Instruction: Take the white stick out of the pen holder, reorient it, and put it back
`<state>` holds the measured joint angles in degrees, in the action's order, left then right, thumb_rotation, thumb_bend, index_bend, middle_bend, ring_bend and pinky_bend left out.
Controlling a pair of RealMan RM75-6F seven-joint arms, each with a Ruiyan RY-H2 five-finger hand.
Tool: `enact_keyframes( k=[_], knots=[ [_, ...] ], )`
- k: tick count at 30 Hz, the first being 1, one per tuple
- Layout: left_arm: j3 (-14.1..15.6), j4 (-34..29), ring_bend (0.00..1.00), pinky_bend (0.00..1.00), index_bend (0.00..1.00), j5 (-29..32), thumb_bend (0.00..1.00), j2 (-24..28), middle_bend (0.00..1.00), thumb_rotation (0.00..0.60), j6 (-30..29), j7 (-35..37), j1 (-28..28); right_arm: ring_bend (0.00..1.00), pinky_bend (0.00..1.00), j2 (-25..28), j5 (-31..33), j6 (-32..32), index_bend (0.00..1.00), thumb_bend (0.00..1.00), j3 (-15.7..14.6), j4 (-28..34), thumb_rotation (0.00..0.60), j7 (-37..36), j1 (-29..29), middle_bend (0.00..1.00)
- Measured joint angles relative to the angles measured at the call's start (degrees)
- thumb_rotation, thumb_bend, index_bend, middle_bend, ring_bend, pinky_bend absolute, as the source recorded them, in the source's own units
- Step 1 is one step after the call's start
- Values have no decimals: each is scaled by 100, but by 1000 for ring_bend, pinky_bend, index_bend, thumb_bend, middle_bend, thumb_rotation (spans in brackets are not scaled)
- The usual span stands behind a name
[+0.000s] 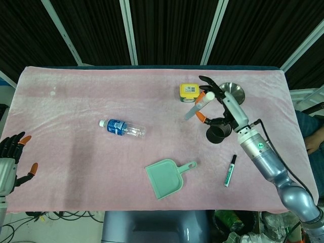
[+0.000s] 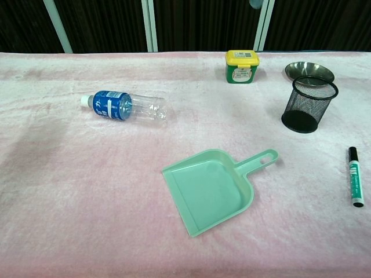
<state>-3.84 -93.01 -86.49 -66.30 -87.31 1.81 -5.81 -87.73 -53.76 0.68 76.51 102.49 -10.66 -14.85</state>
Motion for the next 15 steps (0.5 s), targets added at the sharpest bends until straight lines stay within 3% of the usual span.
enact_keyframes(
  k=[4,7,11,15],
  knots=[
    [3,-5,0,0,117,10,377,6,44,600,22,2,-4,138,163,-381,783,-698,706,323,633,-29,600,-1294,151,53],
    [3,-12,0,0,117,13,377,6,44,600,31,-10,-9,138,163,-563,988,-1047,706,322,912,-104,600,-1531,232,53],
    [4,-17,0,0,117,13,377,4,44,600,25,-28,-6,139,163,-650,869,-1184,710,322,1030,-194,600,-982,308,53],
    [5,-24,0,0,117,22,377,8,43,600,29,-37,-3,139,163,-626,213,-804,715,322,852,-269,600,418,335,53]
  ],
)
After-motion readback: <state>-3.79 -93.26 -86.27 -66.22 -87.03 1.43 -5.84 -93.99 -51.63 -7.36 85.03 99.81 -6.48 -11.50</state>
